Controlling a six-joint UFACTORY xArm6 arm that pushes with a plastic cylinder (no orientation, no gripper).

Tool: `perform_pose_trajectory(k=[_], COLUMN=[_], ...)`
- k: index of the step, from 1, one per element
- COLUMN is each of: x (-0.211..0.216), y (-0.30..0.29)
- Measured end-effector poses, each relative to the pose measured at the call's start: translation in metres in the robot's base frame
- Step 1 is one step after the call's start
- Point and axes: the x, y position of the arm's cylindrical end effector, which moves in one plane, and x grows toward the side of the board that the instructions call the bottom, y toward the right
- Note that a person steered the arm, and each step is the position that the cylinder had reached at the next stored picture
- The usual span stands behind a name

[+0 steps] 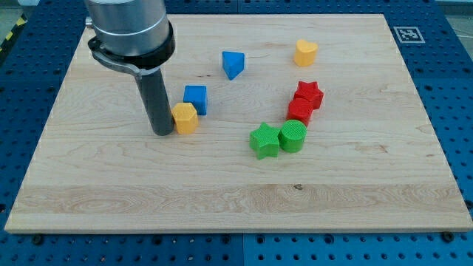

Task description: Move your hand towards the yellow heart

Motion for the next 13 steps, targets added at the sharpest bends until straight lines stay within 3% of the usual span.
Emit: perform_pose_trajectory(k=[8,10,13], x=[0.035,0.021,-0.074], y=[0.011,0.051,0.095])
